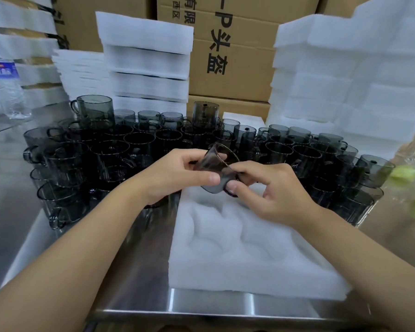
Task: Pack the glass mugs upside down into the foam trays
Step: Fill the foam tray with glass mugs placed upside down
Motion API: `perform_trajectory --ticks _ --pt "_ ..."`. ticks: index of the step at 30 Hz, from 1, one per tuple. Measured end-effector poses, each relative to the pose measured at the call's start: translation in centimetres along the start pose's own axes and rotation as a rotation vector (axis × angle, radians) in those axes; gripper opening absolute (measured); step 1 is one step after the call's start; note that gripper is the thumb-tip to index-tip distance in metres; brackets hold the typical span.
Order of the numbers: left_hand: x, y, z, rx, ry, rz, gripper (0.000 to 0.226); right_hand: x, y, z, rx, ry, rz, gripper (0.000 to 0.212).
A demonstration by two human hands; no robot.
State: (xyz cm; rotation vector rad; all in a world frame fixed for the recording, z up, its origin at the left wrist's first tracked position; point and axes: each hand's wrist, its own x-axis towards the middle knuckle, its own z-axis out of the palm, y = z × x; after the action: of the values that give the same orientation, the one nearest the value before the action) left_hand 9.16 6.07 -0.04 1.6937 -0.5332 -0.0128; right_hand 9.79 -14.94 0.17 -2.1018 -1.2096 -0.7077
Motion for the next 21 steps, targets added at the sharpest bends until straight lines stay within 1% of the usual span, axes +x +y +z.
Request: perform_trajectory --ticks 1,3,6,9,11,15,21 --pt "0.0 0.0 0.0 0.028 -0.007 -0.004 0.057 0.0 0.0 0.0 0.009 0.013 0.003 0.020" --pt "-0.2 0.2 -0.1 0.065 -0.022 -0.006 0.060 0.0 -0.2 0.0 0.059 0.041 -0.008 0.025" --pt "-0.6 0.4 -0.2 0.100 -0.054 -0.016 0.053 0.1 -0.2 -0.2 0.127 0.053 -0.026 0.029" --pt "-0.9 0.5 0.0 0.104 -0.085 -0.041 0.045 0.0 -0.1 -0.2 0.137 0.044 0.011 0.033" --pt "-1.0 0.9 0.1 0.118 -0.094 -0.046 0.048 0.0 -0.1 -0.1 0.134 0.047 0.035 0.033" --pt "-1.2 1.3 0.2 0.138 -0.118 -0.051 0.061 -0.1 -0.1 -0.1 0.107 0.059 0.056 0.033" --pt "-1.4 1.5 0.4 0.157 -0.134 -0.075 0.064 -0.1 -0.1 -0.1 0.096 0.054 0.092 0.037"
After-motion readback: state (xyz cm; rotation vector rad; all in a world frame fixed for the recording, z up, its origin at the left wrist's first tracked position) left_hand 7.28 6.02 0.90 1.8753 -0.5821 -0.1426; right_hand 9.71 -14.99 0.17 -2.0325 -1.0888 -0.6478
